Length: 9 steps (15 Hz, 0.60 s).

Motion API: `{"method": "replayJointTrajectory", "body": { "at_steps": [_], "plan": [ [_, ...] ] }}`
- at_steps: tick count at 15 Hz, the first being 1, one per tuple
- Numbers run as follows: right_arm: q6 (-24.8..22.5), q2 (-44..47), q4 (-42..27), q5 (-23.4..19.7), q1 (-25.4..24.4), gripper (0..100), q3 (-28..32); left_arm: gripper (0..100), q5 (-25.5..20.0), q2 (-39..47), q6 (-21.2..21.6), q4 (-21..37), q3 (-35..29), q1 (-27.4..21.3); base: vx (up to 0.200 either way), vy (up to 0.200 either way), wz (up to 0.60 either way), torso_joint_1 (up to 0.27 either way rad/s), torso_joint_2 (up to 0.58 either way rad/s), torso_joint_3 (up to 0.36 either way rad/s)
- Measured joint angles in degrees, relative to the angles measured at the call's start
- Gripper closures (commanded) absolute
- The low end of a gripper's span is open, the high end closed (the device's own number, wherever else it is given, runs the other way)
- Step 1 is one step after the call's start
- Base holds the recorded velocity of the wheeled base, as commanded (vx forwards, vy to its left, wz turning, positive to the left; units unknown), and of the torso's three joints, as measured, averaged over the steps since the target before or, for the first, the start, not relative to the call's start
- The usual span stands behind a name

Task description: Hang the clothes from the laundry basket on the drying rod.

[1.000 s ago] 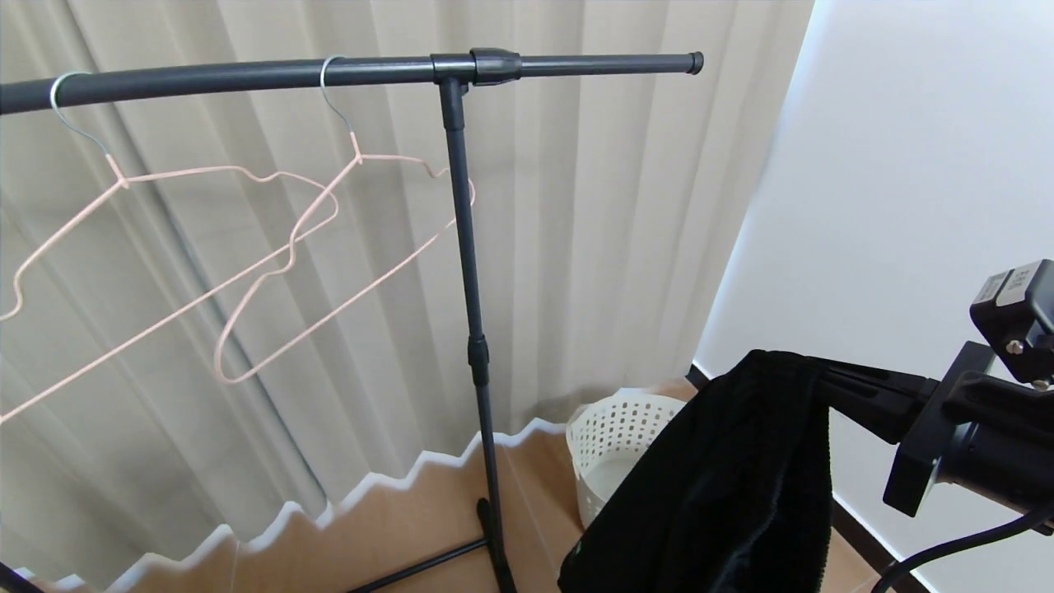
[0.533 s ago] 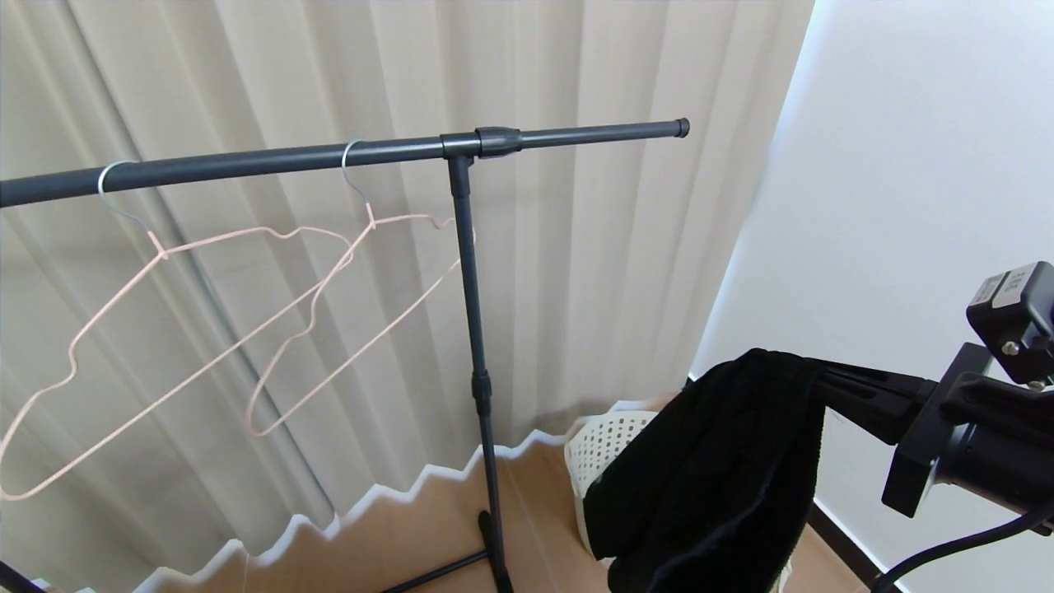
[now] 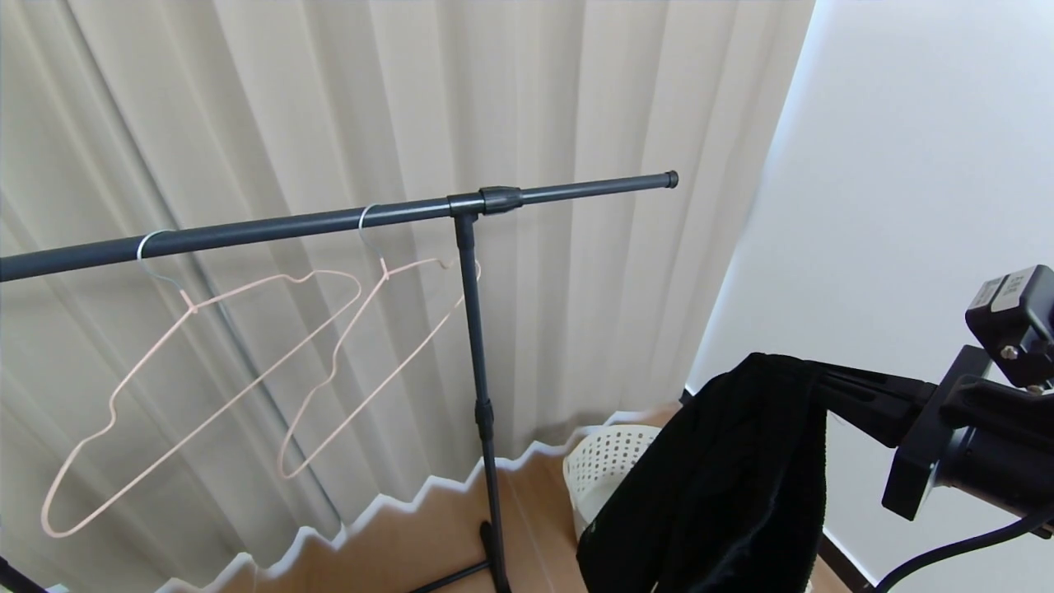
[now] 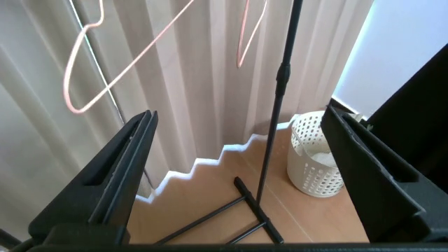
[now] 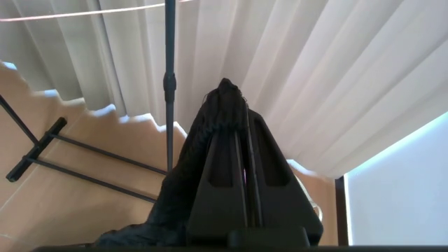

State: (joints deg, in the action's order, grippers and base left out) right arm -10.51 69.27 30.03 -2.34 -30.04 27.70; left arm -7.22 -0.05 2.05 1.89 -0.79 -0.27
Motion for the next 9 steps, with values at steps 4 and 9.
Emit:
{"method": "replayJointTrajectory", "body": {
  "at_steps": [4,9],
  "plan": [
    [0.0,0.1,0.0,0.0,0.0,100,-0.1,0,0.0,0.0,0.0,0.0,0.0,0.0,0.000,0.000,0.00,0.174,-0.37,-0.208],
    [-0.2,0.1,0.0,0.0,0.0,100,-0.4,0,0.0,0.0,0.0,0.0,0.0,0.1,0.000,0.000,0.00,0.091,-0.21,-0.105]
  ]
}}
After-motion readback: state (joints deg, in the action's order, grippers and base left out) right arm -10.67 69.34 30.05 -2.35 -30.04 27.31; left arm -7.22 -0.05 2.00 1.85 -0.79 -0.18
